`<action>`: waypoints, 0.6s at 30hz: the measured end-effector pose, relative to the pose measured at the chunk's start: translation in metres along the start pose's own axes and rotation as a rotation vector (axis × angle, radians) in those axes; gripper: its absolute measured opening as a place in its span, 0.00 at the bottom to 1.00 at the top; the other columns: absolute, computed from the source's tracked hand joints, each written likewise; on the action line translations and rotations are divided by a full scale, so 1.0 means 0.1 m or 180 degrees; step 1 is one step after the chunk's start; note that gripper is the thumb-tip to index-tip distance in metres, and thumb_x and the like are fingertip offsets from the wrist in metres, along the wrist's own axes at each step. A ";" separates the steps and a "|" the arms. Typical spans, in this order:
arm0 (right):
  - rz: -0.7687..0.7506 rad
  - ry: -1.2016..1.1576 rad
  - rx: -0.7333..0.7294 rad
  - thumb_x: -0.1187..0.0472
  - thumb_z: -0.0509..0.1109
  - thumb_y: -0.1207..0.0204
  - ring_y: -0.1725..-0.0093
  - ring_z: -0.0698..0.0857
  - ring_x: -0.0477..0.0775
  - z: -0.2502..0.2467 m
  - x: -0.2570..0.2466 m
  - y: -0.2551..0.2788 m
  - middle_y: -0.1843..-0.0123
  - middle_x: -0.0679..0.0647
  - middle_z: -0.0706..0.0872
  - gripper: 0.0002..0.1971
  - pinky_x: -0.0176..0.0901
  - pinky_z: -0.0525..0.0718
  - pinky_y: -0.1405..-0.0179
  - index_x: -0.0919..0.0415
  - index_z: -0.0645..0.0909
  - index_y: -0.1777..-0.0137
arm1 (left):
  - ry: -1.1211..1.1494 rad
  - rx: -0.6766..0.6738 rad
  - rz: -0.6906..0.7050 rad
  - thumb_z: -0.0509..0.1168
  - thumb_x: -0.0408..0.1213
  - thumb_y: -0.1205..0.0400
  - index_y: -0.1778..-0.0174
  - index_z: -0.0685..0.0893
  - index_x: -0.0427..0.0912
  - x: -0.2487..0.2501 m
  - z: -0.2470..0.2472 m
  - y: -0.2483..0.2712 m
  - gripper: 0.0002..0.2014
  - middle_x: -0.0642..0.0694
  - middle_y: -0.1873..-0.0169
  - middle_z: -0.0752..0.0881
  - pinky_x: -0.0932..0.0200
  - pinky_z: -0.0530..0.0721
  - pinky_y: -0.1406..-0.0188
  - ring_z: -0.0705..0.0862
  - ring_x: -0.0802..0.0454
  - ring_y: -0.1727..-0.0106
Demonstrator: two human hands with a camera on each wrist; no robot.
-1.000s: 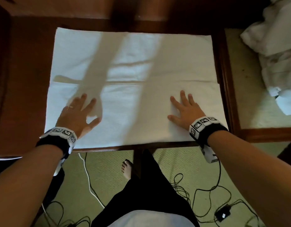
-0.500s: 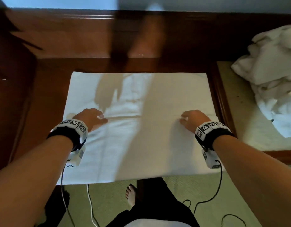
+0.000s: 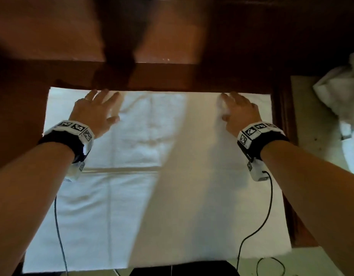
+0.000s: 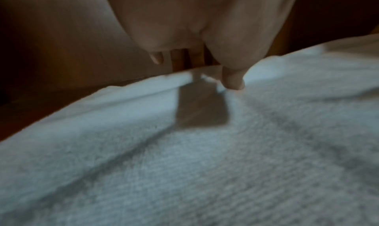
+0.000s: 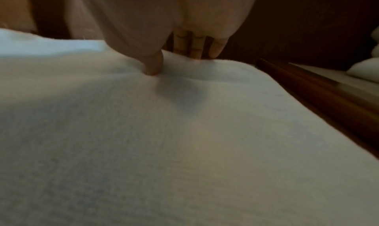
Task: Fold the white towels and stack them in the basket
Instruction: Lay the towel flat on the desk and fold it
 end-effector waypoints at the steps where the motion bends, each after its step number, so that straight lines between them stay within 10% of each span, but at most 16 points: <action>1: 0.0001 -0.0061 0.0141 0.59 0.70 0.22 0.25 0.70 0.66 -0.01 0.00 -0.02 0.22 0.59 0.70 0.33 0.63 0.69 0.29 0.52 0.64 0.18 | 0.0045 0.0162 -0.0004 0.66 0.53 0.17 0.14 0.64 0.49 0.00 -0.03 -0.03 0.35 0.35 0.21 0.73 0.34 0.73 0.30 0.69 0.30 0.22; 5: -0.0073 0.0081 0.0421 0.57 0.70 0.22 0.33 0.74 0.67 -0.09 -0.01 -0.07 0.34 0.62 0.78 0.22 0.61 0.69 0.34 0.58 0.76 0.29 | -0.0057 0.0685 0.0182 0.74 0.41 0.22 0.40 0.85 0.37 0.08 -0.18 -0.04 0.17 0.30 0.50 0.82 0.34 0.75 0.44 0.80 0.27 0.48; 14: -0.0169 -0.0420 0.0898 0.60 0.69 0.24 0.58 0.81 0.65 -0.83 0.00 0.24 0.63 0.54 0.80 0.08 0.54 0.72 0.37 0.60 0.78 0.47 | 0.0460 0.0958 0.0212 0.69 0.45 0.17 0.59 0.75 0.41 -0.06 -0.85 0.44 0.14 0.44 0.69 0.79 0.47 0.78 0.67 0.83 0.35 0.65; 18: -0.0180 -0.0472 0.0896 0.60 0.68 0.26 0.65 0.80 0.61 -0.85 -0.07 0.75 0.69 0.49 0.77 0.08 0.53 0.70 0.43 0.57 0.76 0.49 | -0.0036 0.1199 0.0514 0.70 0.49 0.20 0.64 0.81 0.38 0.00 -0.95 0.93 0.17 0.40 0.72 0.80 0.35 0.79 0.34 0.83 0.36 0.68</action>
Point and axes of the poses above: each hand's wrist, its own y-axis away from the middle knuckle, its own z-axis out of the palm, x = y × z, the point moved 5 cm from there along -y, towards the middle knuckle
